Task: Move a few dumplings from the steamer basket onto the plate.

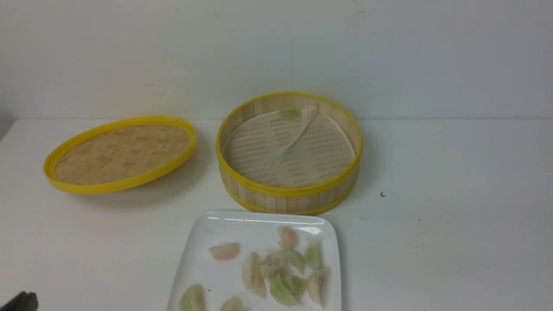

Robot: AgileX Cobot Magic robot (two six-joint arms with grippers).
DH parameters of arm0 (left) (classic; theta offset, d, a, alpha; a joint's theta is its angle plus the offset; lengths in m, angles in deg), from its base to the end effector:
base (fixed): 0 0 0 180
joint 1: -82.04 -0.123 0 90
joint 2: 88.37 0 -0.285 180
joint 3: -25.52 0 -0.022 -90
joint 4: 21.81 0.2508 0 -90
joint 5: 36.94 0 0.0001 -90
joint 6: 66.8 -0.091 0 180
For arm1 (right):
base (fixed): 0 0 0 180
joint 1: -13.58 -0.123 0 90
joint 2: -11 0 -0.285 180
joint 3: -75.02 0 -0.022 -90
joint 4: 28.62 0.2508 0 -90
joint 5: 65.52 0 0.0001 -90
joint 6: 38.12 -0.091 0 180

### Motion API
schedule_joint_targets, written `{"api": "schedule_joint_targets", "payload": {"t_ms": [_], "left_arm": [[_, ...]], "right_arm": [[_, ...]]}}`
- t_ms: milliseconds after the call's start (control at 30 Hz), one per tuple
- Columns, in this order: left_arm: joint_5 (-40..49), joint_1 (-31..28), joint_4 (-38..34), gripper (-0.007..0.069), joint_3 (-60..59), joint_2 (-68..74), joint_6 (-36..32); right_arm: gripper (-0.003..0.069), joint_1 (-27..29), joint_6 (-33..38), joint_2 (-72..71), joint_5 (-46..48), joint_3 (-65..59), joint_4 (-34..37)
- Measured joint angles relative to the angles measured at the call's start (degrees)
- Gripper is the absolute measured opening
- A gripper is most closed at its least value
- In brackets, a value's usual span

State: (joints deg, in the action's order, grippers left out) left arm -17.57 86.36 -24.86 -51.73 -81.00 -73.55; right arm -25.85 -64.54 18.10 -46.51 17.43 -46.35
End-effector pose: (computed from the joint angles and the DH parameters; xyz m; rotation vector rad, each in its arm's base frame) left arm 0.0530 -0.0056 0.1829 0.1421 1.8090 -0.0216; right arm 0.0246 0.0085 0.2965 -0.2993 1.4467 0.6268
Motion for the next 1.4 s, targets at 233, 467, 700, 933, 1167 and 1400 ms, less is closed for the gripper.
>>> {"api": "schedule_joint_targets", "payload": {"t_ms": [233,467,700,933,1167,1400], "left_arm": [[2.8,-2.5,0.3,-0.0006,-1.5,-0.3,-0.1],[2.8,-2.5,0.3,-0.0006,-1.5,-0.3,-0.1],[2.8,-2.5,0.3,-0.0006,-1.5,-0.3,-0.1],[2.8,-2.5,0.3,-0.0006,-1.5,-0.3,-0.1],[2.8,-2.5,0.3,-0.0006,-1.5,-0.3,-0.1],[2.8,-2.5,0.3,-0.0006,-1.5,-0.3,-0.1]], "right_arm": [[-0.0015,0.0,0.0,0.0,0.0,0.0,-0.2],[-0.0015,0.0,0.6,0.0,0.0,0.0,-0.2],[-0.0015,0.0,0.7,0.0,0.0,0.0,-0.2],[-0.0015,0.0,0.9,0.0,0.0,0.0,-0.2],[-0.0015,0.0,8.6,0.0,0.2,-0.1,7.6],[-0.0015,0.0,21.7,0.0,0.4,-0.6,18.2]]}}
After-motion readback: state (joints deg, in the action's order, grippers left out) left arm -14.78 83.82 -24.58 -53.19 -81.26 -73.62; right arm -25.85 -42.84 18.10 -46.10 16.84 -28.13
